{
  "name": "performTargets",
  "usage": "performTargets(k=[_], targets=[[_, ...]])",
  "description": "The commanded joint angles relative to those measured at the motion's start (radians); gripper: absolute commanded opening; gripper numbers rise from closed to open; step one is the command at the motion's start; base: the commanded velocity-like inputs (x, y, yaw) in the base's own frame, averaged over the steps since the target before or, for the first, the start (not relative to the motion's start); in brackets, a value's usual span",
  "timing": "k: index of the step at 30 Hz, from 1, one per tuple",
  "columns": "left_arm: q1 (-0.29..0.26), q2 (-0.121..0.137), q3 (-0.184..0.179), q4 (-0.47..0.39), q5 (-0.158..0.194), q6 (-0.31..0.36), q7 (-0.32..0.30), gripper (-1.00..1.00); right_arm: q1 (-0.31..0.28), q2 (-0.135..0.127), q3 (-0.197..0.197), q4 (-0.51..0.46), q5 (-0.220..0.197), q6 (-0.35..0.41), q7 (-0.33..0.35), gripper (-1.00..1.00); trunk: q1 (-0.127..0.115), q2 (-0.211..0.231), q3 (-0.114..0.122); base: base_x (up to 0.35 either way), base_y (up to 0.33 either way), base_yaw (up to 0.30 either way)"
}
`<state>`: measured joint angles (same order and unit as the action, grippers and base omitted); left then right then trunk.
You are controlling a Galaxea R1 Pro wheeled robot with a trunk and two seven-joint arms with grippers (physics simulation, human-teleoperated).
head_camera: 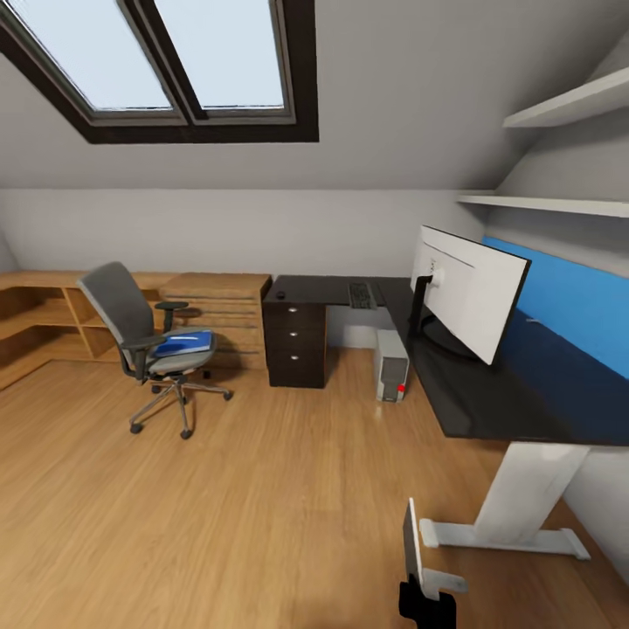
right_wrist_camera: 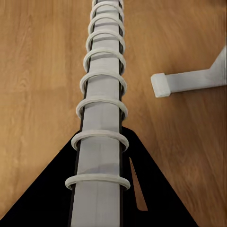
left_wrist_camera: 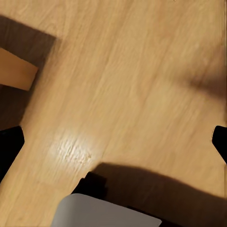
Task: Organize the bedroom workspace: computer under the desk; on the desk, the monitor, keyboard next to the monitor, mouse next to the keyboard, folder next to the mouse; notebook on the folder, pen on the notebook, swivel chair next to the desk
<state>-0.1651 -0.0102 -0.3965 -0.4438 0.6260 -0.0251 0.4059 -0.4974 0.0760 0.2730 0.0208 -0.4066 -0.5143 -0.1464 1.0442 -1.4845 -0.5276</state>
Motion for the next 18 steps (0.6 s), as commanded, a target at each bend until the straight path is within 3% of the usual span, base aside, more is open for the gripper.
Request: performTargets(k=[1,5,12,18], targets=[[-0.001,0.0,-0.008,-0.001,0.01,-0.003,0.007,1.0,-0.001,0.0,0.008,0.002,-0.004,-0.006,-0.005,-1.0,0.0,-0.001,0.0,0.0,0.015,-0.233],[-0.001,-0.001,-0.007,-0.001,0.011,-0.003,0.001,1.0,-0.001,0.0,0.008,0.002,-0.005,-0.009,-0.005,-1.0,0.0,-0.001,0.004,0.063,0.007,-0.235],[-0.001,-0.002,-0.005,-0.001,0.014,-0.004,-0.012,1.0,-0.001,0.001,0.008,0.002,-0.005,-0.01,-0.005,-1.0,0.0,-0.001,0.01,0.283,0.001,-0.234],[-0.001,-0.002,-0.008,0.01,0.013,-0.004,-0.013,1.0,-0.001,0.001,0.009,0.002,-0.001,-0.01,-0.005,-1.0,0.0,-0.001,0.011,0.335,0.001,-0.055]])
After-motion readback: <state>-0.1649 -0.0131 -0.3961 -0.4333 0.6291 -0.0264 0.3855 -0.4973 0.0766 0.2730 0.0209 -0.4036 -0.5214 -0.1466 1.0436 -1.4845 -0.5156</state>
